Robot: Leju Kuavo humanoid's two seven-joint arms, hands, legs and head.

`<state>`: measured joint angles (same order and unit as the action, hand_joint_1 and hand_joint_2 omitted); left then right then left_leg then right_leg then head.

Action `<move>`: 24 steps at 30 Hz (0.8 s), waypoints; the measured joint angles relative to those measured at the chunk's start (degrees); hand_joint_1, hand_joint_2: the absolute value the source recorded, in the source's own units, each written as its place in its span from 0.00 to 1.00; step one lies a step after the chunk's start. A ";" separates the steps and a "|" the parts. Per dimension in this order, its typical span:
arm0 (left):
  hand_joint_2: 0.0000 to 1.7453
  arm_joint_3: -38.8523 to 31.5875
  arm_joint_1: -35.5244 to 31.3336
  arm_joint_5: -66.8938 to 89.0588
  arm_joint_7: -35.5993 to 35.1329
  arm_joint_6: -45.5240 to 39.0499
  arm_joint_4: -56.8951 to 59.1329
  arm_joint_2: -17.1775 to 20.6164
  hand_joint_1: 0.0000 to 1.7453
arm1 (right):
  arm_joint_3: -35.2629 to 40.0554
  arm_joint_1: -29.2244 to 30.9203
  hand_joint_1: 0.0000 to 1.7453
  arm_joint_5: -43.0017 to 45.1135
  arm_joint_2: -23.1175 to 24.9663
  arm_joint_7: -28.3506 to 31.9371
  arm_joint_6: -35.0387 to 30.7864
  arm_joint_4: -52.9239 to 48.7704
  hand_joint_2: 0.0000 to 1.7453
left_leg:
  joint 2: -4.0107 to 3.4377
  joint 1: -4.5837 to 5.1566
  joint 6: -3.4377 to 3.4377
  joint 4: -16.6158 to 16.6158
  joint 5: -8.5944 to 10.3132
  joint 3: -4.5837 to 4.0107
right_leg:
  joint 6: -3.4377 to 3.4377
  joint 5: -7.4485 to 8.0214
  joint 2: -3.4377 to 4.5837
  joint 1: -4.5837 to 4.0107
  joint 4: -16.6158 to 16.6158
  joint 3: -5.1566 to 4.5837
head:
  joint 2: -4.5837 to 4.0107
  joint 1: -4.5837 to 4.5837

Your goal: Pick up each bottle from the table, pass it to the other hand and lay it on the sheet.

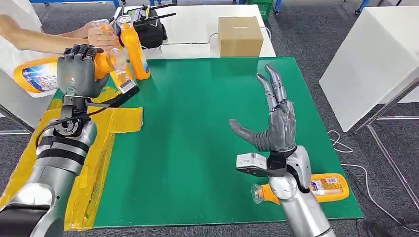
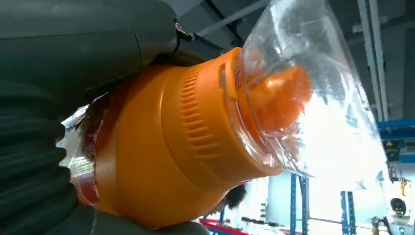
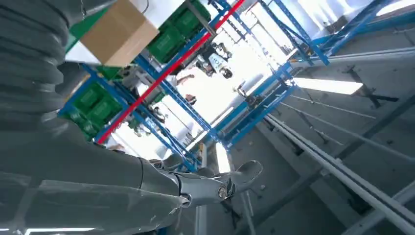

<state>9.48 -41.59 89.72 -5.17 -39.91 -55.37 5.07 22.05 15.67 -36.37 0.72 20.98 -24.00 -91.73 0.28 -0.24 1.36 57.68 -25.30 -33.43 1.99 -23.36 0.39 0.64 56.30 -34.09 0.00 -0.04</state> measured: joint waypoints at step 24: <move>1.00 -1.78 4.30 -18.86 24.20 6.01 23.87 -0.13 1.00 | -13.62 -5.61 0.00 8.18 -3.69 5.33 6.79 -0.29 1.00 | 0.01 0.02 0.02 0.00 -0.02 -0.04 | 0.00 0.00 0.00 0.01 -0.03 -0.01 | 0.00 0.02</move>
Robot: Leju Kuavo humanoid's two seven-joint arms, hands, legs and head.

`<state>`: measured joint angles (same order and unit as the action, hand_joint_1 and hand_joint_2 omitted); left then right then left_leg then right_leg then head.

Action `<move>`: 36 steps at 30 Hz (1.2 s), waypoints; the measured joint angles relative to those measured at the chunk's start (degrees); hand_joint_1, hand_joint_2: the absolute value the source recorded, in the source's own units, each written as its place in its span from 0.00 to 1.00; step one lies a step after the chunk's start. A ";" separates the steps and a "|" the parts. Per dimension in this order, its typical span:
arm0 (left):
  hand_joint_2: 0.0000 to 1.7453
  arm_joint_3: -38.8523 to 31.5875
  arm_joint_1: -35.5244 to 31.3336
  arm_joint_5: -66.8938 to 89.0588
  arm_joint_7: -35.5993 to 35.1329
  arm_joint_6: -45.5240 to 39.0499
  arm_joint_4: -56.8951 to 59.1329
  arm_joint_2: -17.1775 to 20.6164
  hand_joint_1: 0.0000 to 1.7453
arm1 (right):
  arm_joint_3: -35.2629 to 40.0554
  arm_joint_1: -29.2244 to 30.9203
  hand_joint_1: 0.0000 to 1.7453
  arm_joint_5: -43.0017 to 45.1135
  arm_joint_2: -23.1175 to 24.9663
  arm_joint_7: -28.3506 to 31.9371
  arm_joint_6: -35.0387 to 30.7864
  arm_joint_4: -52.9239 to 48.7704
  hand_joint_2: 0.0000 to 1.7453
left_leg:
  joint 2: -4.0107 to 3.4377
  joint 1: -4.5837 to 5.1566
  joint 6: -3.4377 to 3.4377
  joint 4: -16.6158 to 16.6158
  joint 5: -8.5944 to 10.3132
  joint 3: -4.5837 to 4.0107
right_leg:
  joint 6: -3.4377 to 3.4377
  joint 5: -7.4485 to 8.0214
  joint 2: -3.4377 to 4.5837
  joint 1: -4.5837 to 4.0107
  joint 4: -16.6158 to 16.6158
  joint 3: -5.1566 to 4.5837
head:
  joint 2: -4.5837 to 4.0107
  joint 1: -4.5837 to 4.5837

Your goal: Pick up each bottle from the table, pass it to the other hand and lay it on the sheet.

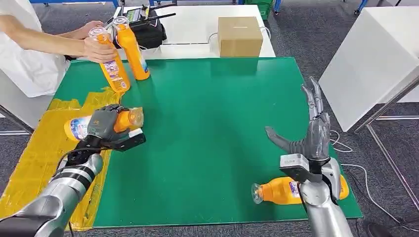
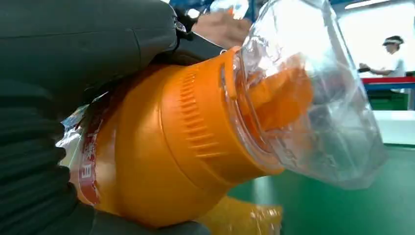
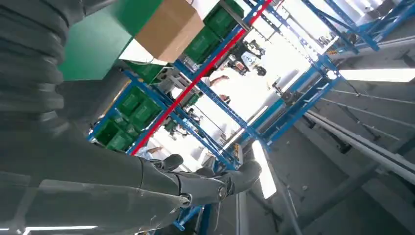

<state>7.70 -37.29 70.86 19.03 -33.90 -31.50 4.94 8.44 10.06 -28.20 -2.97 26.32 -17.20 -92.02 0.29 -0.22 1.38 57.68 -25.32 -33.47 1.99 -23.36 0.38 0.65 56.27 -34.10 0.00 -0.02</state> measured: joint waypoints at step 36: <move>1.00 -5.64 1.38 -5.99 4.09 -2.40 3.63 -4.17 0.00 | -0.46 4.10 0.00 -1.11 1.07 -0.92 1.79 8.53 1.00 | 0.04 -0.01 -0.01 0.00 0.01 0.00 | 0.00 0.00 -0.02 -0.01 0.01 0.02 | 0.00 0.00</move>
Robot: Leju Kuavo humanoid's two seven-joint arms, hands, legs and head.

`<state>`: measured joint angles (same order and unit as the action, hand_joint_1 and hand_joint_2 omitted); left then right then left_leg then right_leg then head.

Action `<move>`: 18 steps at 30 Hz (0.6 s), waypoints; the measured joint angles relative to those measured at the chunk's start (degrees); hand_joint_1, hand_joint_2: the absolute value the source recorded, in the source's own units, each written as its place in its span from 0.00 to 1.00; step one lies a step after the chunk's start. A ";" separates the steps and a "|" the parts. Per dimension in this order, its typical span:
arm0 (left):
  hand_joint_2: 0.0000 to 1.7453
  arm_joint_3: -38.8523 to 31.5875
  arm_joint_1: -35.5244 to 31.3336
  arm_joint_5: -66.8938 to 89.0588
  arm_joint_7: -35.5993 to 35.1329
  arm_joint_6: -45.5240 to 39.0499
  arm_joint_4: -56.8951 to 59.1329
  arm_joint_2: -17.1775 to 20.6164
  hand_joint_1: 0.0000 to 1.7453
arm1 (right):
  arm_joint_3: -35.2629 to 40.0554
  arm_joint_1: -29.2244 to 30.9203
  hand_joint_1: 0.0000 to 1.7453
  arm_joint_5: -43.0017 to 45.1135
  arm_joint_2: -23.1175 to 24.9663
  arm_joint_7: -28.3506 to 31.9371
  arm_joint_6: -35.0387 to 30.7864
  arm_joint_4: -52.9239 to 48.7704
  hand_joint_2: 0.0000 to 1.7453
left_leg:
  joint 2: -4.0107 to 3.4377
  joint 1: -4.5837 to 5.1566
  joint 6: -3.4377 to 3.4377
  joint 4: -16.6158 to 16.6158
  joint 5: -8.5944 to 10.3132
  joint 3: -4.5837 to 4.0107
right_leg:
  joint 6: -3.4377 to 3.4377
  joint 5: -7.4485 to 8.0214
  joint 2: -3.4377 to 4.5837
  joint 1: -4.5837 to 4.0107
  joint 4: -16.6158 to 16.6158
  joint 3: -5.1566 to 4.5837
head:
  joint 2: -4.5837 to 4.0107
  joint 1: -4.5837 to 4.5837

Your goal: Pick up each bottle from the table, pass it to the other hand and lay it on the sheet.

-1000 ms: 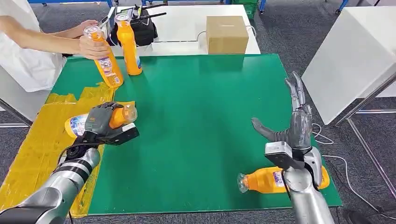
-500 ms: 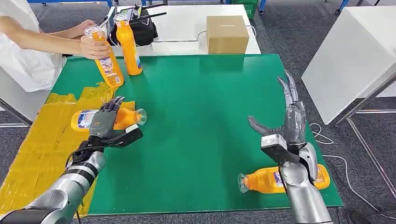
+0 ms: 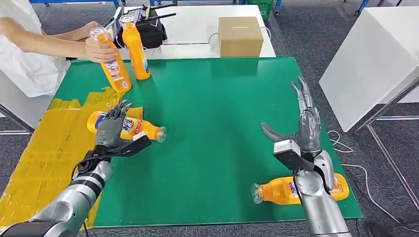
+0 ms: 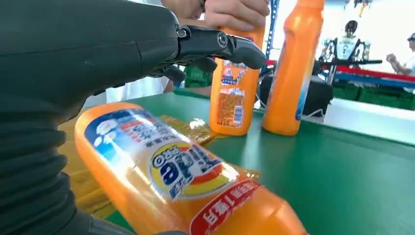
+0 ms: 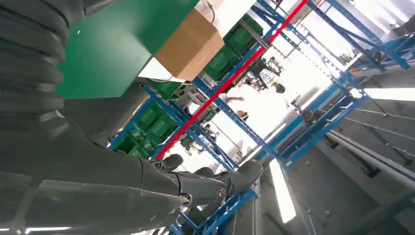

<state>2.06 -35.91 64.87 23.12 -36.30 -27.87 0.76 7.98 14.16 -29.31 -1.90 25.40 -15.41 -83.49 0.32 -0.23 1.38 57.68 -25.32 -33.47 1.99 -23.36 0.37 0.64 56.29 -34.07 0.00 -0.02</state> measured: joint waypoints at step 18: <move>1.00 -4.68 14.49 -47.76 11.70 33.24 -44.66 -4.76 0.00 | 0.07 -6.01 0.00 -9.55 0.48 -1.38 -0.52 -4.19 1.00 | -0.03 0.00 -0.03 -0.01 -0.06 -0.01 | 0.00 -0.01 0.01 -0.01 -0.03 -0.04 | 0.00 0.00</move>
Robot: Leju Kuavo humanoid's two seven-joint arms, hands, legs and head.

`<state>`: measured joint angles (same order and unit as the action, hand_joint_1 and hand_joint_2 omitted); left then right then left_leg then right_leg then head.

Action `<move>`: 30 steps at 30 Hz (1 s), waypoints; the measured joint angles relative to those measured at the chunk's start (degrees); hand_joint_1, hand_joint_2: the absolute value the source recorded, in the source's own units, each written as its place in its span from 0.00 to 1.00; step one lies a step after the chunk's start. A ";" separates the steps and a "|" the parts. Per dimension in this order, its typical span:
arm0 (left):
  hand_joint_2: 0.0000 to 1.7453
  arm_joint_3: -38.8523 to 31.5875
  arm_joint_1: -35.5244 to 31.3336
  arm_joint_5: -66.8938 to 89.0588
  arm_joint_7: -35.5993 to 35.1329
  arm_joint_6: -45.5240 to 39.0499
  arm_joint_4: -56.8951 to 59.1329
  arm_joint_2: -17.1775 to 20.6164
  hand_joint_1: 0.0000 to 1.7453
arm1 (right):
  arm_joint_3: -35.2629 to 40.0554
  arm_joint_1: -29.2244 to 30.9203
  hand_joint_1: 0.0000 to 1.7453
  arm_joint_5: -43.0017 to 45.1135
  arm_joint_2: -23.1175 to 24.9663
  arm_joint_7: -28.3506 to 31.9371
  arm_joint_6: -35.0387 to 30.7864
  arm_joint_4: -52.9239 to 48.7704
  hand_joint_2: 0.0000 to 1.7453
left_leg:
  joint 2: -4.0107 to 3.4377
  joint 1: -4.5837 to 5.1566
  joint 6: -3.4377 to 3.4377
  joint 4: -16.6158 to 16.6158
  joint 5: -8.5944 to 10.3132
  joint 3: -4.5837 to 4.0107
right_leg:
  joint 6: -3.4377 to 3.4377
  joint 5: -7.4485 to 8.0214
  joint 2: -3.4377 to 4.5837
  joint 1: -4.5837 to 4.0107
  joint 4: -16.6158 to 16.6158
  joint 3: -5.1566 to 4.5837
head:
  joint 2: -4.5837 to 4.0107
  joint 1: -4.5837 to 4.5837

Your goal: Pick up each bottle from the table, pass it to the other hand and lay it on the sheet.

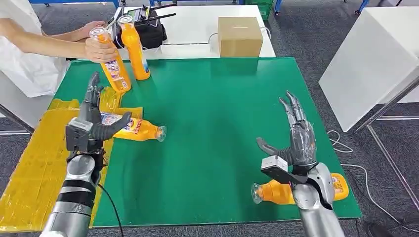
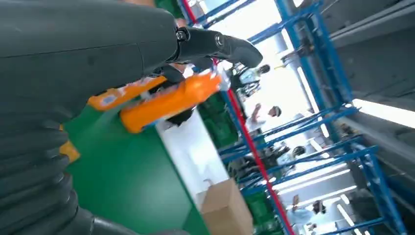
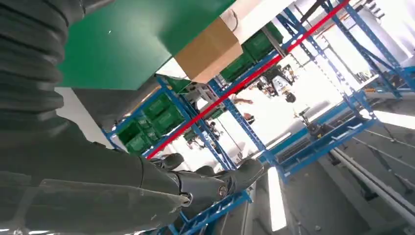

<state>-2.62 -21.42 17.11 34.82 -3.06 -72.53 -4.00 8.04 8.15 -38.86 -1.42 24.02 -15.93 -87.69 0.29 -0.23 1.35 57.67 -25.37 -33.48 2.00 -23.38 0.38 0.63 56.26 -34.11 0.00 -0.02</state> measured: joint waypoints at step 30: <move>1.00 -0.94 1.72 -0.07 0.04 0.13 -5.55 -0.28 0.00 | 0.00 -0.47 0.00 -0.11 -0.02 0.00 0.02 -1.29 1.00 | 0.00 0.00 0.00 0.00 0.03 0.02 | 0.00 0.01 0.00 0.01 0.01 0.02 | 0.00 0.00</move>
<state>-3.56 -19.71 17.05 34.86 -2.93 -78.07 -4.28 8.04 7.68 -38.97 -1.44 24.02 -15.91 -88.98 0.30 -0.23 1.35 57.67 -25.34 -33.47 1.99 -23.37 0.38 0.64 56.27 -34.09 0.00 -0.02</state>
